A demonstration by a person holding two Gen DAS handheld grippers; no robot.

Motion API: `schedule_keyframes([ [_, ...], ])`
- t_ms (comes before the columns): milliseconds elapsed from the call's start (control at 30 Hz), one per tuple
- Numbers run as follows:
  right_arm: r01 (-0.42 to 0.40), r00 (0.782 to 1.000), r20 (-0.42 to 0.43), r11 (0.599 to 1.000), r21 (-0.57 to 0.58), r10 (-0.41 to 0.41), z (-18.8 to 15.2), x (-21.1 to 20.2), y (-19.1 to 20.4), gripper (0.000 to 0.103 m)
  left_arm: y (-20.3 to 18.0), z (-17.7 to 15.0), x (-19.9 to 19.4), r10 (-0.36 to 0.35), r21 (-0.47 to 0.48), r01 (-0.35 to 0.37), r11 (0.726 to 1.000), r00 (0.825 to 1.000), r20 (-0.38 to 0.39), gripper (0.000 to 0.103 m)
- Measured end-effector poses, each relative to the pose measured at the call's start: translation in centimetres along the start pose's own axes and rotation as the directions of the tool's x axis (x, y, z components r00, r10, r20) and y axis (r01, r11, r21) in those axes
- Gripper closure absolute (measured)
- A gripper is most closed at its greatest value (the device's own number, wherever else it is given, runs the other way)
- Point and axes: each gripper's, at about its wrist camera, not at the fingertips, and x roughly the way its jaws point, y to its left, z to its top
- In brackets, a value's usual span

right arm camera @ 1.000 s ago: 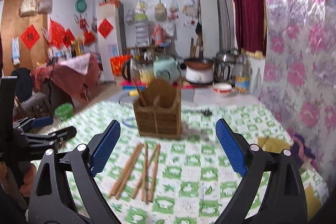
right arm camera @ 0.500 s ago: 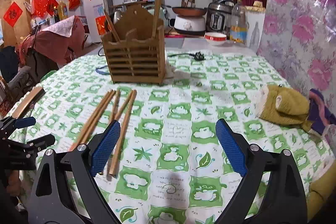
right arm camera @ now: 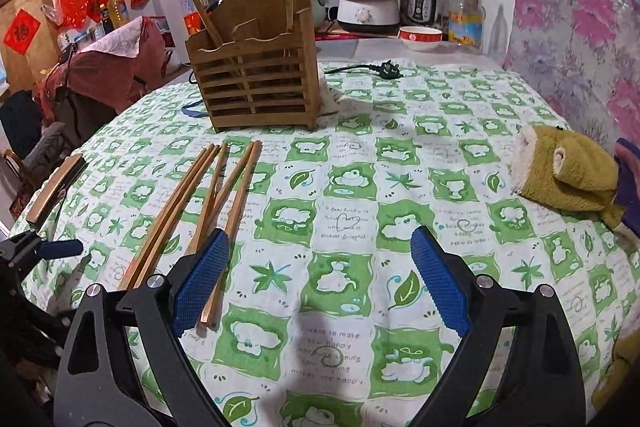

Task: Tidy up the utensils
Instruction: 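Move both open tools back toward the remaining loose chopsticks, then lower both open tools over separate loose wooden chopsticks on the cloth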

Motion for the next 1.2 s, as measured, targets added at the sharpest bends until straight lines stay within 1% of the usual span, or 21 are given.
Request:
schedule_keyframes([
  [100,-0.004,1.0,-0.007,1.0,0.005,0.004,0.0,0.2,-0.1,0.014,-0.5,0.1,0.6,0.014,0.034,-0.013,0.999,1.0,-0.025,0.006],
  [167,-0.005,1.0,-0.008,1.0,0.008,0.005,0.0,0.2,-0.2,0.014,-0.1,0.1,0.7,0.014,0.033,-0.013,0.999,0.999,-0.03,0.006],
  [200,-0.004,1.0,-0.008,1.0,0.008,0.005,0.0,0.2,-0.2,0.014,0.2,0.0,0.6,0.028,0.033,-0.027,0.999,0.999,-0.028,0.005],
  [300,-0.004,1.0,-0.01,1.0,0.013,0.004,0.0,0.3,-0.3,0.014,2.0,0.0,0.4,0.126,0.0,-0.126,0.992,0.992,-0.014,0.005],
  [333,-0.004,1.0,-0.01,1.0,0.014,0.004,0.0,0.3,-0.3,0.014,3.1,0.0,0.4,0.15,-0.042,-0.15,0.988,0.989,-0.02,0.005],
  [433,-0.007,1.0,-0.01,1.0,0.007,0.007,0.0,0.3,-0.3,0.014,5.1,0.1,0.5,0.122,-0.152,-0.127,0.98,0.992,-0.039,0.005],
  [500,-0.013,1.0,-0.012,1.0,-0.002,0.013,-0.1,0.4,-0.2,0.014,5.5,0.3,0.9,0.126,-0.181,-0.133,0.974,0.991,-0.051,0.005],
  [700,-0.041,0.998,-0.047,0.999,-0.028,0.04,-0.3,0.7,0.5,0.014,4.5,1.0,1.2,0.157,-0.13,-0.161,0.978,0.987,-0.041,0.005],
  [767,-0.047,0.997,-0.066,0.998,-0.04,0.044,-0.4,0.9,0.8,0.014,4.9,1.0,1.3,0.135,-0.145,-0.14,0.979,0.99,-0.046,0.005],
  [833,-0.05,0.993,-0.107,0.997,-0.065,0.043,-0.6,1.5,1.3,0.014,5.4,1.0,1.5,0.114,-0.165,-0.121,0.979,0.992,-0.048,0.005],
  [900,-0.043,0.99,-0.14,0.995,-0.086,0.031,-0.7,2.0,1.8,0.014,5.2,1.0,1.5,0.124,-0.158,-0.13,0.979,0.991,-0.048,0.005],
  [1067,-0.044,0.983,-0.182,0.991,-0.128,0.02,-1.1,2.6,2.7,0.014,5.0,0.9,1.5,0.12,-0.16,-0.126,0.979,0.992,-0.048,0.005],
  [1200,-0.056,0.978,-0.209,0.98,-0.189,0.015,-1.5,2.9,3.8,0.014,5.2,0.9,1.5,0.119,-0.161,-0.125,0.979,0.992,-0.047,0.005],
])
